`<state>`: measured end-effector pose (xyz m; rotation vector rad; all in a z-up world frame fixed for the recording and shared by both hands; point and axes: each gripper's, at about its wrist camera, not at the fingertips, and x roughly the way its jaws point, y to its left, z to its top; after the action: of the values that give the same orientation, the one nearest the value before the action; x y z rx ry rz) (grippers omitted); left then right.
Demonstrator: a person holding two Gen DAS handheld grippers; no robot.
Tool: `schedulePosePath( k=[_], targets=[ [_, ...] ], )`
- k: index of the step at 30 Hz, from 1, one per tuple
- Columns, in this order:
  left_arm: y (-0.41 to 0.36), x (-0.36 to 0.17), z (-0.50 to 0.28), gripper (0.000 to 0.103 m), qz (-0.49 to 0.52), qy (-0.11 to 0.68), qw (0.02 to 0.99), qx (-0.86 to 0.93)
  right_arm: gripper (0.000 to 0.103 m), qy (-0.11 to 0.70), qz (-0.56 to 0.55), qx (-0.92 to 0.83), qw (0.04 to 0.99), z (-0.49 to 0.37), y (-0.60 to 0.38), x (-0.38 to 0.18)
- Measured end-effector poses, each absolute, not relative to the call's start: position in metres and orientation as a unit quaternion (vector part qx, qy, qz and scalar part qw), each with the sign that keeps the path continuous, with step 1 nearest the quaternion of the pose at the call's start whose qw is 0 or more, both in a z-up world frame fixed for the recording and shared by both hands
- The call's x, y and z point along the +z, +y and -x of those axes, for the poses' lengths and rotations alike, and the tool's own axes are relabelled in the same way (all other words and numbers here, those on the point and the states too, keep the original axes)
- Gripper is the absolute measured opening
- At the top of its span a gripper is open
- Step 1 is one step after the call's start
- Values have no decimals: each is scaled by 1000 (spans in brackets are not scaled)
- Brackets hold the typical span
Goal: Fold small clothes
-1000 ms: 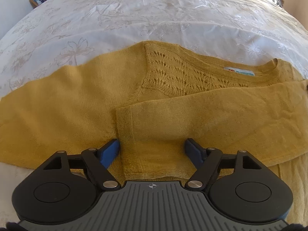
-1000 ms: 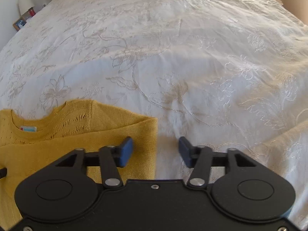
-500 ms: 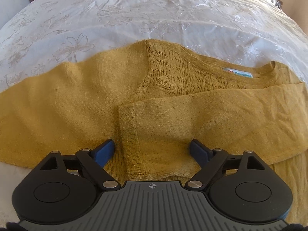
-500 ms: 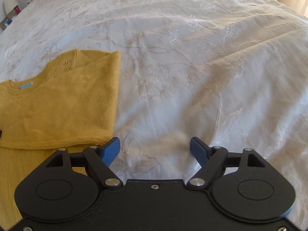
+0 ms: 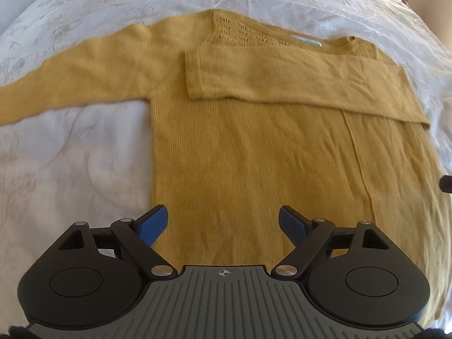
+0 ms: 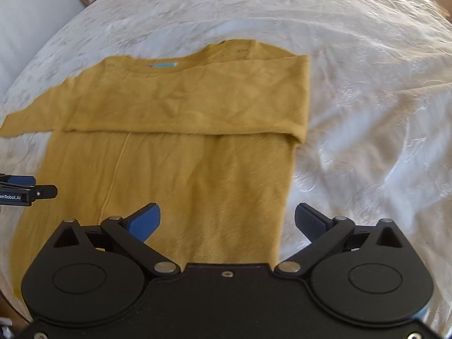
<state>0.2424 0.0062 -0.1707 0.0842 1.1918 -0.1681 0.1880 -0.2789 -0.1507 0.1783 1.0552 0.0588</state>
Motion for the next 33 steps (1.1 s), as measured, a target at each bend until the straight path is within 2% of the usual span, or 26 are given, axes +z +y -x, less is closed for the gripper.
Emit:
schedulePosePath(
  k=[10,12,16,24,33],
  targets=[
    [26,-188,-173,86,-25,592,805,-28,102,550,-2,133,824,-171,-227,-181],
    [28,-191,-170,88,-17,594,804,-22,103,557,5,138,819,-167,-225,-188],
    [27,-199,-176,103,-9,606,796,-16,103,561,29,139,815,-167,-216,-197],
    [8,-212,-210,103,-32,648,761,11,103,575,67,111,808,-176,-193,-211],
    [15,-209,-202,103,-32,621,783,-9,103,539,57,76,837,-164,-179,-219]
  ],
)
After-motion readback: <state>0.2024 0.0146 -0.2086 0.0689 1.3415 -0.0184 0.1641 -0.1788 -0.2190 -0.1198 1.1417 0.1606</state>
